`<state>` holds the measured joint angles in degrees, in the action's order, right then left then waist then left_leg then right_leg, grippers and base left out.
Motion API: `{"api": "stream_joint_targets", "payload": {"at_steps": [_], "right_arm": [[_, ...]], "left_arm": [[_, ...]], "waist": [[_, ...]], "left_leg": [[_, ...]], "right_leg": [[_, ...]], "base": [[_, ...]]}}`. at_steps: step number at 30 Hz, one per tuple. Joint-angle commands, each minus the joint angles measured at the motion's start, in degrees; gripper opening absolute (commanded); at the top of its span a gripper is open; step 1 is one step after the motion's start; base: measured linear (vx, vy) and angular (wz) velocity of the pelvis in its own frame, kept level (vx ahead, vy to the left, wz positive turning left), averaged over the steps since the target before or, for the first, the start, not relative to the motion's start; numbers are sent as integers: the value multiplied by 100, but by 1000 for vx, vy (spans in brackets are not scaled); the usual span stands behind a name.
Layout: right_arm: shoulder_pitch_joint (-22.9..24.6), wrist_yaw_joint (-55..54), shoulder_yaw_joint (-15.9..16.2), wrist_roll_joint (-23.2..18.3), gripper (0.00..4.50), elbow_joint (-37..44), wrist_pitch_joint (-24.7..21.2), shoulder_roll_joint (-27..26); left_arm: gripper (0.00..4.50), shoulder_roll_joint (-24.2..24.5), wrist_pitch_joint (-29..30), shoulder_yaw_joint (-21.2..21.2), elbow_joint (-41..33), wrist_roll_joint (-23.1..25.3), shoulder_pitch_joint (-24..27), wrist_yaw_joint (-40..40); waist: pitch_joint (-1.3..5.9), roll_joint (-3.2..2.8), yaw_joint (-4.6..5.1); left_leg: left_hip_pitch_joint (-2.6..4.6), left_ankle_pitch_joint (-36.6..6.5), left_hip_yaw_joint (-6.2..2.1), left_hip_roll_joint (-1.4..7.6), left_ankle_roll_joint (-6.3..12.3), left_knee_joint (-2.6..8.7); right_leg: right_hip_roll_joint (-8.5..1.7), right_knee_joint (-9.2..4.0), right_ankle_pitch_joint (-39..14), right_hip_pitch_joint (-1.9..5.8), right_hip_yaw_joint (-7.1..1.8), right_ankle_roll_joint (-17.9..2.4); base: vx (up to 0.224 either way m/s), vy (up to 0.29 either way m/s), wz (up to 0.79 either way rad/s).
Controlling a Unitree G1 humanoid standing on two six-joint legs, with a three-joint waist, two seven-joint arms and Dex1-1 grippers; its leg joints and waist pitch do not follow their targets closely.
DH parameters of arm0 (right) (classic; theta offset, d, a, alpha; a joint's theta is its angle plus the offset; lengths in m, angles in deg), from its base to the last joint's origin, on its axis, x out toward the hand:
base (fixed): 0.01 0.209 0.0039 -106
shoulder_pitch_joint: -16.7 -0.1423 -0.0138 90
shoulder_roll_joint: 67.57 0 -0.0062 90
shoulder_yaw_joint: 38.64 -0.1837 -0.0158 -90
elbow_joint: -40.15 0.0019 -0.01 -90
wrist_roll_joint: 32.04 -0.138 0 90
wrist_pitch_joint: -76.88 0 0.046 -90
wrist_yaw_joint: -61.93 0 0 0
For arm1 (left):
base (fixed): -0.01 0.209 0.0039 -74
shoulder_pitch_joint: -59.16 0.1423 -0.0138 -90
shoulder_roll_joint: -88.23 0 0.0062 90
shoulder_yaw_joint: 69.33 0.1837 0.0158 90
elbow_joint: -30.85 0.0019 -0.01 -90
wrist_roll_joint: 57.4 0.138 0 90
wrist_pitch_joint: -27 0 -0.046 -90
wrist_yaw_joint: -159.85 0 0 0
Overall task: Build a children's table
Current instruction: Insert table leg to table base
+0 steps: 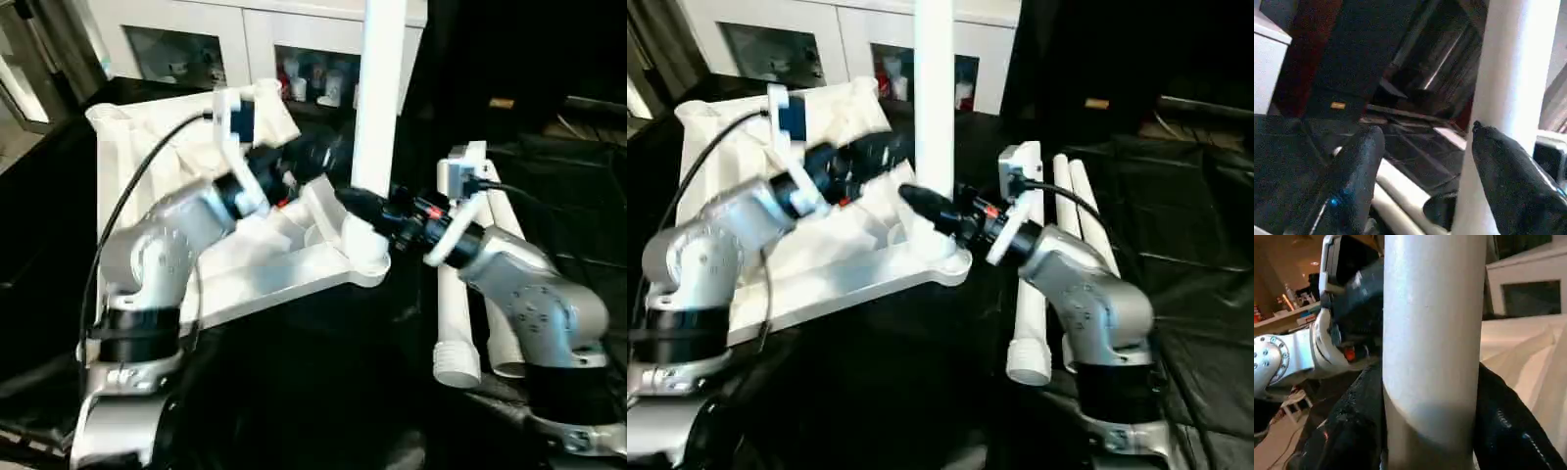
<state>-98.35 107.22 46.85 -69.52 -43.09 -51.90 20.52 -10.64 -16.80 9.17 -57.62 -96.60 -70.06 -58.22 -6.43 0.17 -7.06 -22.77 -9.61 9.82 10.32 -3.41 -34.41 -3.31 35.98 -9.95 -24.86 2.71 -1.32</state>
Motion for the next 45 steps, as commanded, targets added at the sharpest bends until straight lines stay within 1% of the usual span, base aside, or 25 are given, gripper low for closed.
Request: {"api": "stream_joint_targets", "payload": {"at_steps": [1, 3, 4, 5, 7, 9, 10, 11, 13, 14, 16, 18, 20, 22, 23, 24, 25, 26, 29, 31, 35, 36, 40, 42, 45], "right_arm": [[0, 14, -27, -164, 188, 186, -183, 39], [4, -18, -52, -243, 188, 206, -286, 70], [4, -25, -55, -256, 188, 209, -299, 74], [5, -52, -60, -291, 188, 212, -340, 93], [3, -58, -55, -313, 188, 213, -371, 118], [3, -27, -26, -316, 188, 225, -403, 154], [4, -3, 5, -324, 188, 237, -432, 186], [2, 18, 50, -323, 188, 247, -470, 222], [1, 24, 76, -322, 188, 254, -500, 242], [0, 51, 133, -289, 188, 254, -527, 279], [-1, 56, 169, -273, 188, 255, -546, 299], [1, 55, 206, -259, 188, 264, -548, 320], [-5, 36, 218, -266, 188, 257, -538, 325], [-1, 16, 220, -281, 188, 260, -526, 333], [10, -13, 206, -290, 188, 268, -516, 332], [22, -26, 194, -293, 188, 280, -517, 331], [19, -27, 192, -294, 188, 276, -518, 334], [20, -31, 191, -293, 188, 274, -518, 336], [42, -46, 196, -300, 188, 293, -512, 353], [35, -70, 194, -299, 188, 286, -512, 357], [33, -106, 196, -296, 188, 288, -500, 359], [21, -112, 197, -292, 188, 276, -496, 358], [-3, -138, 197, -276, 188, 249, -473, 361], [-11, -154, 200, -262, 188, 240, -458, 356], [-32, -172, 200, -251, 188, 215, -437, 355]], "left_arm": [[357, -76, 251, -53, -157, -462, -176, 18], [365, -116, 421, -137, -204, -776, -187, 62], [391, -117, 446, -147, -210, -813, -186, 71], [400, -125, 523, -178, -229, -908, -183, 66], [405, -159, 602, -224, -241, -969, -182, 70], [414, -145, 593, -150, -270, -875, -163, 55], [439, -142, 589, -87, -292, -826, -148, 53], [445, -141, 569, 25, -311, -750, -138, 92], [449, -139, 562, 91, -317, -726, -139, 150], [450, -86, 532, 273, -307, -582, -152, 232], [450, -42, 510, 430, -228, -363, -186, 397], [450, -93, 578, 398, 22, -208, -304, 754], [414, -162, 535, 276, 157, -208, -381, 891], [414, -210, 536, 154, 201, -289, -423, 941], [414, -236, 537, 42, 178, -426, -450, 946], [395, -235, 567, -8, 146, -524, -463, 963], [395, -226, 567, -8, 144, -545, -470, 973], [371, -226, 569, -18, 139, -578, -478, 987], [363, -260, 672, -64, 146, -677, -515, 1080], [328, -316, 788, -45, 184, -717, -551, 1133], [314, -366, 899, 124, 130, -704, -524, 1139], [288, -372, 910, 154, 133, -697, -527, 1154], [276, -355, 889, 194, 235, -613, -569, 1341], [247, -346, 886, 184, 279, -604, -595, 1372], [231, -296, 886, 216, 328, -495, -639, 1402]], "waist": [[594, 31, -61], [601, 25, -86], [602, 19, -106], [603, 35, -115], [594, 25, -146], [598, 28, -162], [597, 27, -165], [603, 55, -171], [606, 41, -181], [600, 70, -179], [602, 60, -186], [604, 46, -192], [604, 59, -193], [607, 60, -203], [613, 31, -213], [614, 55, -209], [613, 23, -208], [613, 40, -205], [619, 33, -215], [621, 3, -229], [619, 10, -257], [617, 0, -266], [613, -4, -272], [605, -4, -269], [597, -5, -269]], "left_leg": [[73, -458, -54, 186, 316, 297], [75, -436, -56, 191, 309, 287], [83, -481, -54, 195, 313, 284], [77, -496, -51, 191, 314, 283], [84, -564, -55, 201, 282, 290], [82, -605, -59, 202, 246, 293], [78, -607, -62, 203, 232, 297], [82, -595, -65, 208, 219, 302], [84, -612, -60, 208, 191, 297], [69, -632, -62, 205, 182, 304], [69, -623, -68, 205, 176, 302], [69, -666, -73, 203, 142, 303], [66, -672, -73, 193, 107, 305], [65, -655, -67, 188, 91, 297], [56, -666, -74, 188, 86, 292], [44, -668, -71, 179, 92, 287], [42, -686, -80, 179, 95, 289], [51, -705, -73, 176, 104, 286], [57, -685, -72, 185, 115, 280], [59, -725, -81, 191, 112, 282], [63, -781, -79, 187, 101, 278], [63, -793, -83, 190, 96, 281], [68, -858, -90, 193, 54, 289], [66, -917, -90, 184, 33, 294], [67, -940, -95, 182, 27, 297]], "right_leg": [[-437, -397, -812, 442, -237, -1182], [-418, -377, -730, 419, -227, -1256], [-422, -385, -773, 409, -228, -1259], [-420, -390, -800, 416, -226, -1247], [-428, -403, -956, 405, -227, -1187], [-430, -420, -1070, 407, -229, -1079], [-429, -417, -1097, 410, -228, -1051], [-432, -417, -1134, 415, -227, -997], [-437, -423, -1174, 403, -235, -948], [-433, -429, -1218, 407, -231, -898], [-431, -428, -1248, 401, -235, -817], [-438, -439, -1329, 402, -232, -764], [-434, -450, -1369, 408, -233, -737], [-435, -450, -1335, 402, -229, -779], [-441, -436, -1309, 406, -227, -818], [-438, -439, -1268, 418, -222, -841], [-439, -437, -1271, 417, -219, -852], [-434, -450, -1309, 411, -218, -838], [-428, -439, -1269, 401, -221, -873], [-427, -441, -1262, 398, -213, -884], [-428, -467, -1424, 391, -214, -808], [-427, -465, -1443, 386, -215, -793], [-420, -472, -1494, 379, -212, -769], [-420, -483, -1565, 384, -211, -726], [-424, -497, -1665, 379, -211, -677]], "base": [[0, 0, 0], [0, 0, 0], [0, 0, 0], [0, 0, 0], [0, 0, 0], [0, 0, 0], [0, 0, 0], [0, 0, 0], [0, 0, 0], [0, 0, 0], [0, 0, 0], [0, 0, 0], [0, 0, 0], [0, 0, 0], [0, 0, 0], [0, 0, 0], [0, 0, 0], [0, 0, 0], [0, 0, 0], [0, 0, 0], [0, 0, 0], [0, 0, 0], [0, 0, 0], [0, 0, 0], [0, 0, 0]]}}
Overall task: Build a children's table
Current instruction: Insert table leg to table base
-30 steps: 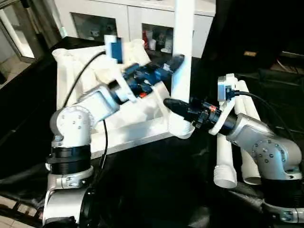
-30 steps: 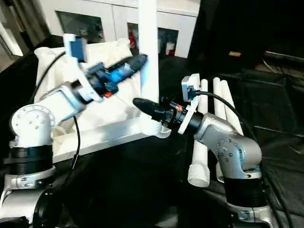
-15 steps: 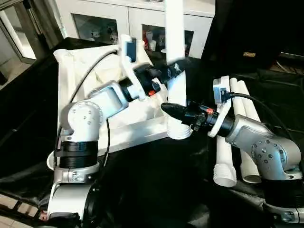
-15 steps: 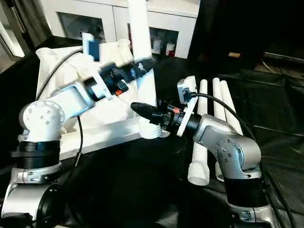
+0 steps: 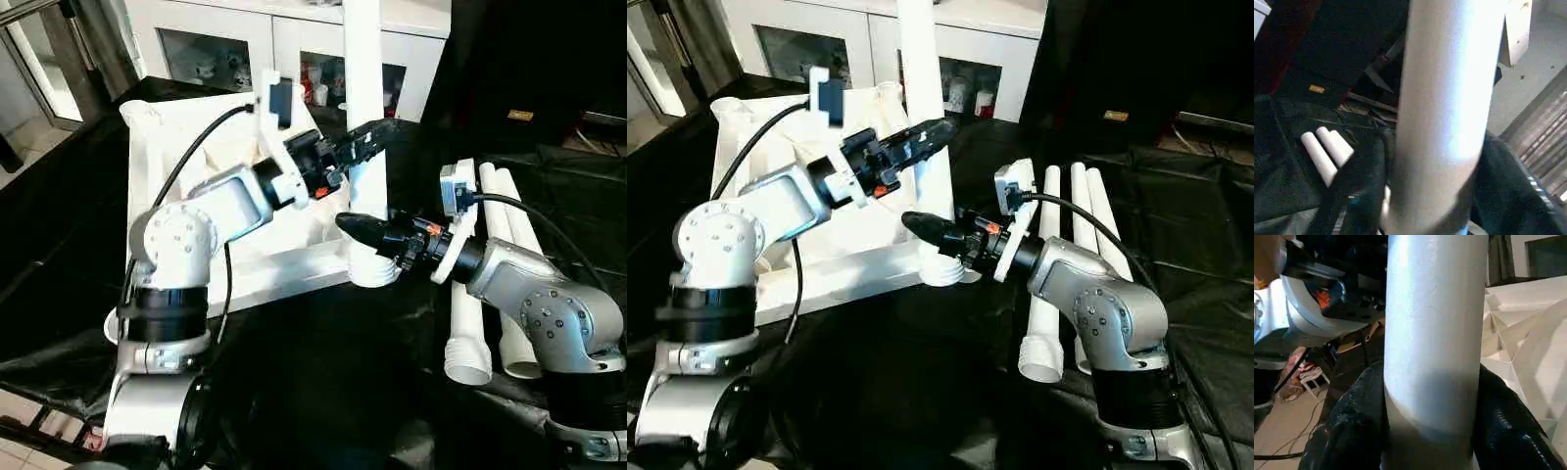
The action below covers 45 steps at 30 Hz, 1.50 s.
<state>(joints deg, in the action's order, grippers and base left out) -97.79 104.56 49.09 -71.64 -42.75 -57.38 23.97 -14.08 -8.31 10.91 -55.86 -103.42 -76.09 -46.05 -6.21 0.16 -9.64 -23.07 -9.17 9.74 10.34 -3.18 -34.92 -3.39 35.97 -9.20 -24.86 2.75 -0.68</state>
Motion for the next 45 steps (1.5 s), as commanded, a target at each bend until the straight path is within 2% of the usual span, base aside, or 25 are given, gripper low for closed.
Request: {"api": "stream_joint_targets", "payload": {"at_steps": [1, 3, 8, 9, 10, 11, 13, 15, 17, 19, 24, 25, 26, 30, 32, 36, 45], "right_arm": [[-95, 87, -24, -38, 188, 181, 115, 7], [-109, 76, -22, -37, 188, 174, 122, 5], [-131, 36, 4, -9, 188, 183, 163, 16], [-159, -13, -32, -87, 223, 180, 71, -12], [-159, -13, -32, -87, 244, 180, 71, -12], [-194, -29, -100, -268, 258, 171, -110, -45], [-204, -17, -118, -334, 261, 173, -170, -49], [-217, 16, -16, -165, 275, 239, -76, 60], [-287, 33, 64, -68, 302, 193, -211, 223], [-392, 76, 51, -151, 302, 94, -470, 363], [-509, 161, 20, -280, 302, -3, -696, 492], [-609, 188, 17, -343, 302, -111, -872, 581], [-634, 195, 20, -353, 302, -139, -908, 604], [-715, 404, 243, -337, 302, -189, -1192, 807], [-718, 427, 270, -332, 302, -187, -1216, 819], [-705, 510, 489, -252, 302, -141, -1355, 931], [-742, 508, 444, -322, 302, -172, -1387, 877]], "left_arm": [[231, 74, 31, 71, 166, 236, -46, 194], [202, 95, 19, 106, 191, 267, -60, 198], [189, 105, -40, 202, 186, 278, -58, 125], [189, 108, -63, 208, 206, 290, -77, 104], [188, 108, -63, 208, 206, 290, -77, 104], [188, 121, -88, 221, 226, 307, -99, 74], [188, 125, -96, 224, 233, 315, -108, 64], [188, 196, -101, 285, 249, 352, -136, -32], [188, 320, -112, 413, 251, 388, -169, -202], [188, 384, -116, 468, 248, 378, -198, -339], [188, 431, -171, 508, 214, 361, -211, -511], [188, 500, -211, 599, 112, 315, -183, -759], [188, 520, -219, 625, 84, 302, -174, -823], [188, 553, -178, 685, -47, 199, -159, -1014], [188, 563, -175, 709, -77, 190, -153, -1058], [188, 557, -176, 746, -133, 173, -151, -1156], [188, 544, -170, 751, -151, 158, -157, -1290]], "waist": [[572, -24, -11], [571, -12, -7], [576, -11, -4], [574, -6, -1], [574, -6, -1], [576, 2, 3], [578, -7, 3], [578, -11, 2], [573, -12, 3], [572, -6, 12], [572, -11, 7], [569, 10, 10], [570, -2, 2], [565, 24, 5], [567, 22, 4], [562, 24, 5], [557, 22, 2]], "left_leg": [[95, -993, -91, 179, -2, 350], [99, -1003, -90, 178, -9, 352], [90, -956, -91, 181, -4, 349], [92, -949, -88, 180, 7, 347], [92, -949, -88, 180, 7, 347], [88, -924, -86, 177, 19, 345], [92, -909, -84, 175, 39, 339], [97, -898, -87, 182, 30, 345], [101, -928, -89, 179, -5, 354], [95, -893, -87, 169, -9, 350], [101, -908, -84, 180, -14, 343], [102, -910, -80, 179, -10, 346], [111, -897, -79, 180, 3, 343], [102, -868, -73, 186, 1, 341], [87, -823, -76, 183, 7, 338], [104, -852, -71, 185, -3, 338], [103, -901, -76, 187, -34, 342]], "right_leg": [[-415, -497, -1754, 374, -216, -728], [-413, -504, -1770, 374, -215, -716], [-411, -483, -1608, 379, -215, -771], [-412, -485, -1585, 379, -214, -793], [-412, -485, -1585, 379, -214, -793], [-413, -479, -1553, 388, -214, -810], [-412, -479, -1544, 384, -216, -818], [-403, -472, -1522, 381, -214, -813], [-400, -470, -1564, 381, -218, -756], [-399, -472, -1571, 397, -218, -750], [-410, -470, -1533, 384, -219, -832], [-406, -474, -1544, 386, -217, -828], [-410, -473, -1569, 384, -224, -834], [-415, -461, -1496, 393, -226, -881], [-423, -454, -1488, 402, -226, -884], [-414, -465, -1560, 386, -226, -880], [-424, -478, -1682, 382, -227, -818]], "base": [[0, 0, 0], [0, 0, 0], [0, 0, 0], [0, 0, 0], [0, 0, 0], [0, 0, 0], [0, 0, 0], [0, 0, 0], [0, 0, 0], [0, 0, 0], [0, 0, 0], [0, 0, 0], [0, 0, 0], [0, 0, 0], [0, 0, 0], [0, 0, 0], [0, 0, 0]]}}
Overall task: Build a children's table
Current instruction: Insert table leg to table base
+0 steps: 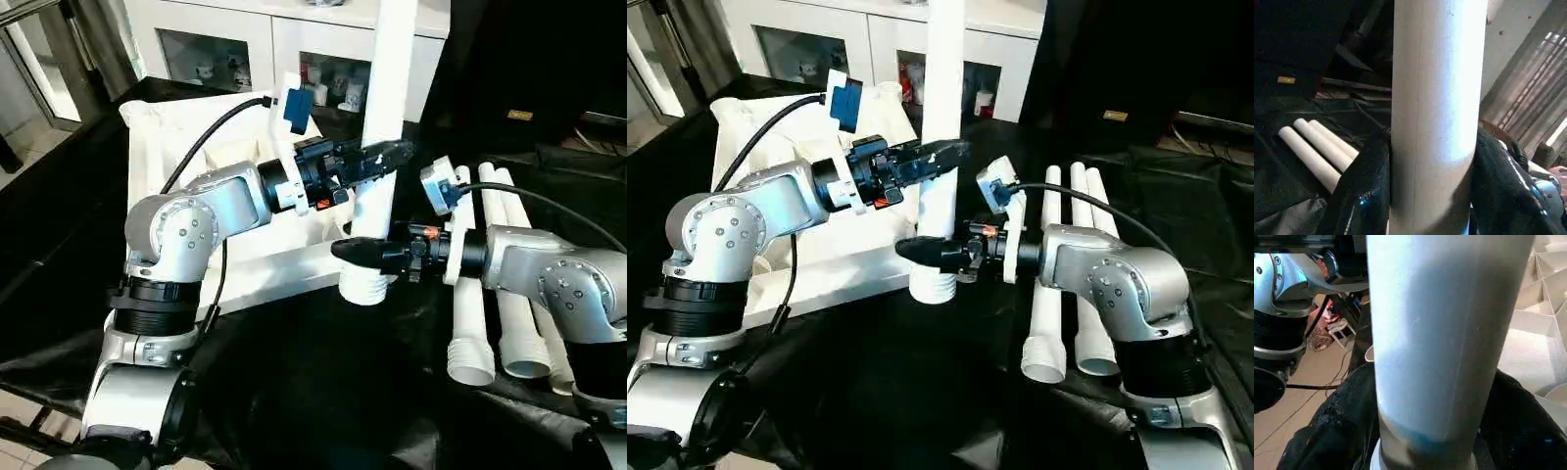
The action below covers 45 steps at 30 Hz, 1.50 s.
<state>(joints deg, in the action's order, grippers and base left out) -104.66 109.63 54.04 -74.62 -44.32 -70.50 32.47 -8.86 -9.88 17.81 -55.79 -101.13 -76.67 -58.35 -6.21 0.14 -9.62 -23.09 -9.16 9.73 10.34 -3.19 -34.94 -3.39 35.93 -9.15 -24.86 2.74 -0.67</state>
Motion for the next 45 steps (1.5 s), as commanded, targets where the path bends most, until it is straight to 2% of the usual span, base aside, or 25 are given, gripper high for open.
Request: {"api": "stream_joint_targets", "payload": {"at_steps": [1, 5, 7, 10, 15, 23, 24, 26, 31, 32, 33, 35, 37, 38, 41, 42, 43, 44, 45], "right_arm": [[-56, 2, -50, -26, 302, -16, -74, 27], [-53, -21, -61, -26, 285, -49, -63, 3], [-51, -39, -75, -23, 257, -65, -62, -9], [-49, -63, -91, -15, 249, -85, -53, -23], [-58, -53, -91, -10, 201, -108, -34, -27], [-39, -59, -91, 5, 193, -72, 33, -57], [-33, -60, -90, 11, 193, -66, 47, -62], [1, -80, -115, 9, 193, -41, 102, -102], [71, -218, -259, -4, 193, -12, 283, -261], [106, -379, -432, -74, 193, -30, 368, -428], [139, -459, -535, -85, 193, -14, 523, -539], [182, -601, -685, -117, 192, 16, 688, -688], [226, -763, -863, -191, 192, 53, 821, -845], [275, -943, -992, -155, 192, 67, 976, -938], [323, -1260, -1058, 174, 192, 12, 1303, -977], [328, -1559, -1036, 590, 192, -138, 1617, -950], [312, -1830, -966, 957, 192, -297, 1806, -893], [302, -2001, -919, 1190, 192, -402, 1923, -851], [302, -2091, -900, 1322, 192, -464, 2008, -833]], "left_arm": [[188, 21, -12, 60, -158, -73, -99, -61], [188, 20, 10, 78, -197, -90, -79, -119], [188, 15, 17, 74, -201, -94, -77, -120], [188, 24, 24, 75, -206, -95, -71, -146], [188, 57, 21, 94, -197, -95, -70, -196], [186, 95, -23, 137, -217, -58, -46, -223], [221, 99, -34, 146, -227, -51, -39, -228], [256, -28, 80, -51, -57, -126, -108, 76], [283, -141, -266, -239, -82, -180, -90, 65], [291, -292, -689, -465, -116, -254, -94, 56], [291, -439, -864, -755, -91, -492, -149, 145], [292, -641, -1060, -1189, 7, -805, -273, 374], [292, -671, -1154, -1422, 160, -875, -386, 544], [292, -574, -1237, -1442, 308, -673, -419, 655], [292, -293, -1474, -1079, 403, -23, -310, 580], [292, 115, -1826, -336, 440, 877, -81, 375], [292, 344, -2017, 94, 474, 1324, 100, 185], [292, 477, -2127, 351, 496, 1574, 215, 62], [292, 553, -2187, 519, 520, 1720, 269, 26]], "waist": [[557, 23, -1], [562, 13, -2], [560, 15, -1], [566, 16, -2], [570, 13, -3], [578, 15, -8], [586, 20, -11], [595, 17, -13], [611, 19, -19], [605, 15, -17], [616, 26, -16], [621, 34, -24], [625, 30, -19], [624, 6, -15], [621, 10, -6], [634, -19, -11], [627, -21, 5], [621, -37, 37], [626, -29, 52]], "left_leg": [[105, -902, -76, 187, -33, 344], [103, -882, -78, 191, -27, 344], [100, -883, -78, 189, -27, 344], [97, -868, -78, 186, -25, 339], [104, -882, -78, 192, -36, 344], [105, -881, -77, 191, -51, 340], [98, -850, -76, 189, -50, 337], [93, -815, -70, 188, -50, 326], [96, -816, -72, 187, -25, 321], [88, -828, -70, 188, -15, 327], [88, -841, -63, 186, -20, 316], [70, -836, -62, 181, -38, 306], [80, -844, -68, 178, -12, 304], [91, -865, -68, 174, 12, 312], [98, -829, -85, 185, -19, 344], [118, -814, -99, 203, -69, 358], [108, -813, -117, 213, -131, 390], [137, -834, -79, 191, -224, 388], [133, -866, -66, 176, -253, 384]], "right_leg": [[-424, -474, -1688, 382, -226, -819], [-420, -463, -1581, 382, -225, -854], [-418, -459, -1566, 385, -224, -861], [-420, -455, -1543, 392, -224, -873], [-419, -454, -1551, 388, -222, -876], [-425, -460, -1614, 390, -225, -844], [-426, -453, -1565, 396, -226, -845], [-425, -443, -1479, 398, -225, -883], [-432, -447, -1490, 400, -215, -912], [-435, -468, -1527, 397, -217, -908], [-441, -475, -1537, 400, -214, -908], [-455, -458, -1487, 413, -206, -991], [-430, -446, -1415, 397, -198, -997], [-418, -465, -1539, 385, -199, -879], [-405, -479, -1682, 370, -203, -628], [-415, -480, -1726, 357, -210, -524], [-406, -487, -1858, 336, -217, -300], [-395, -496, -1903, 308, -230, -253], [-392, -490, -1901, 328, -233, -287]], "base": [[0, 0, 0], [0, 0, 0], [0, 0, 0], [0, 0, 0], [0, 0, 0], [0, 0, 0], [0, 0, 0], [0, 0, 0], [0, 0, 0], [0, 0, 0], [0, 0, 0], [0, 0, 0], [0, 0, 0], [0, 0, 0], [0, 0, 0], [0, 0, 0], [0, 0, 0], [0, 0, 0], [0, 0, 0]]}}
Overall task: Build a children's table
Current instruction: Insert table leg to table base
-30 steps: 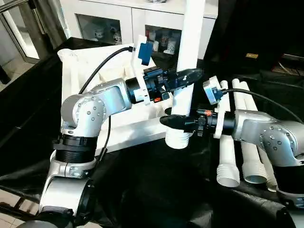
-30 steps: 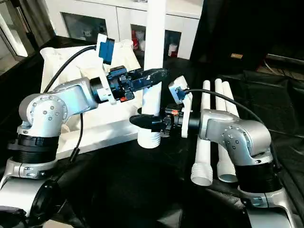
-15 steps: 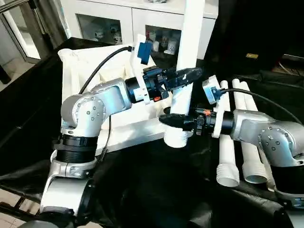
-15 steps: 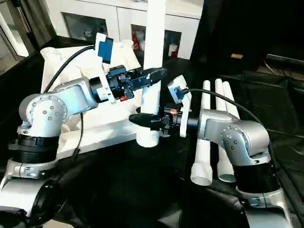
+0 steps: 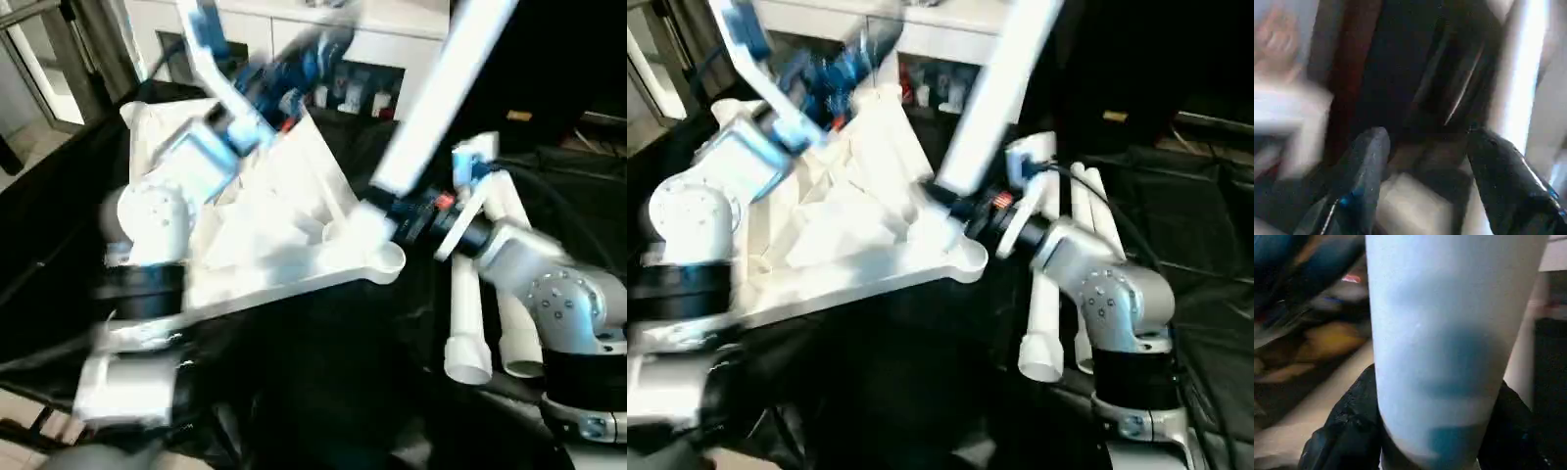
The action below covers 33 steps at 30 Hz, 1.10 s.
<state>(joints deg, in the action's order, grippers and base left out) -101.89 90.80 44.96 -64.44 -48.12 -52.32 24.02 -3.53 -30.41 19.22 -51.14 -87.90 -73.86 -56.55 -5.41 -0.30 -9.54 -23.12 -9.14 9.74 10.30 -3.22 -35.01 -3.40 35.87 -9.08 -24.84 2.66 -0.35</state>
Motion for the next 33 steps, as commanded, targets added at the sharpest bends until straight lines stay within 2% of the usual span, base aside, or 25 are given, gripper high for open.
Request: {"api": "stream_joint_targets", "payload": {"at_steps": [1, 2, 5, 7, 8, 10, 13, 14, 15, 18, 21, 26, 30, 33], "right_arm": [[38, -325, -11, 451, 191, -172, 329, 20], [60, -523, -10, 630, 191, -273, 442, 41], [181, -736, 39, 841, 191, -299, 561, 65], [282, -735, 123, 859, 191, -178, 534, 40], [312, -746, 153, 886, 191, -143, 541, 33], [375, -778, 211, 956, 191, -77, 569, 3], [436, -830, 216, 989, 191, -8, 572, -78], [444, -840, 213, 990, 191, 3, 571, -90], [478, -878, 194, 985, 191, 48, 569, -133], [536, -886, 174, 934, 191, 124, 530, -157], [546, -891, 193, 950, 191, 134, 523, -140], [537, -827, 264, 976, 191, 116, 508, -123], [544, -795, 296, 1002, 191, 148, 451, -124], [552, -793, 289, 1010, 191, 161, 420, -94]], "left_arm": [[292, 99, -231, 608, 100, 582, 87, -192], [292, 231, -363, 966, 181, 866, 194, -211], [292, 496, -659, 1770, 435, 1538, 420, -238], [292, 456, -663, 1904, 598, 1676, 492, -215], [292, 441, -657, 1940, 646, 1716, 513, -211], [292, 422, -733, 2059, 769, 1932, 566, -243], [292, 467, -886, 2289, 985, 2252, 614, -240], [292, 474, -888, 2311, 1019, 2272, 620, -234], [292, 499, -894, 2386, 1143, 2338, 641, -215], [292, 548, -910, 2467, 1290, 2457, 654, -244], [292, 554, -838, 2457, 1316, 2436, 660, -315], [292, 489, -783, 2427, 1445, 2443, 650, -425], [292, 349, -700, 2304, 1466, 2236, 640, -635], [292, 219, -561, 2112, 1419, 1990, 599, -737]], "waist": [[572, 8, 27], [571, -4, 46], [557, -14, 52], [560, -5, 83], [551, -31, 106], [541, -18, 148], [506, -58, 206], [508, -45, 216], [498, -59, 230], [489, -55, 261], [486, -59, 298], [476, -50, 304], [476, -60, 309], [484, -75, 298]], "left_leg": [[167, -911, -60, 196, -276, 382], [141, -921, -62, 188, -267, 382], [125, -987, -71, 189, -252, 397], [115, -1015, -65, 175, -215, 393], [110, -1020, -69, 174, -201, 390], [107, -1091, -69, 172, -173, 392], [107, -1266, -81, 163, -158, 408], [117, -1290, -78, 163, -151, 404], [120, -1340, -81, 162, -145, 408], [124, -1382, -87, 166, -128, 416], [131, -1424, -89, 176, -124, 419], [126, -1401, -81, 170, -82, 413], [131, -1381, -80, 174, -68, 414], [135, -1370, -81, 180, -63, 412]], "right_leg": [[-405, -479, -1853, 302, -240, -386], [-404, -452, -1702, 330, -235, -514], [-399, -447, -1616, 331, -241, -502], [-405, -446, -1542, 360, -239, -572], [-407, -443, -1514, 356, -235, -634], [-407, -460, -1540, 367, -232, -689], [-402, -501, -1814, 350, -224, -658], [-403, -519, -1860, 349, -226, -646], [-399, -526, -1937, 340, -226, -645], [-397, -535, -2042, 332, -225, -621], [-404, -526, -1956, 330, -218, -746], [-412, -531, -1982, 336, -225, -775], [-407, -534, -1941, 329, -226, -804], [-413, -515, -1807, 330, -225, -914]], "base": [[0, 0, 0], [0, 0, 0], [0, 0, 0], [0, 0, 0], [0, 0, 0], [0, 0, 0], [0, 0, 0], [0, 0, 0], [0, 0, 0], [0, 0, 0], [0, 0, 0], [0, 0, 0], [0, 0, 0], [0, 0, 0]]}}
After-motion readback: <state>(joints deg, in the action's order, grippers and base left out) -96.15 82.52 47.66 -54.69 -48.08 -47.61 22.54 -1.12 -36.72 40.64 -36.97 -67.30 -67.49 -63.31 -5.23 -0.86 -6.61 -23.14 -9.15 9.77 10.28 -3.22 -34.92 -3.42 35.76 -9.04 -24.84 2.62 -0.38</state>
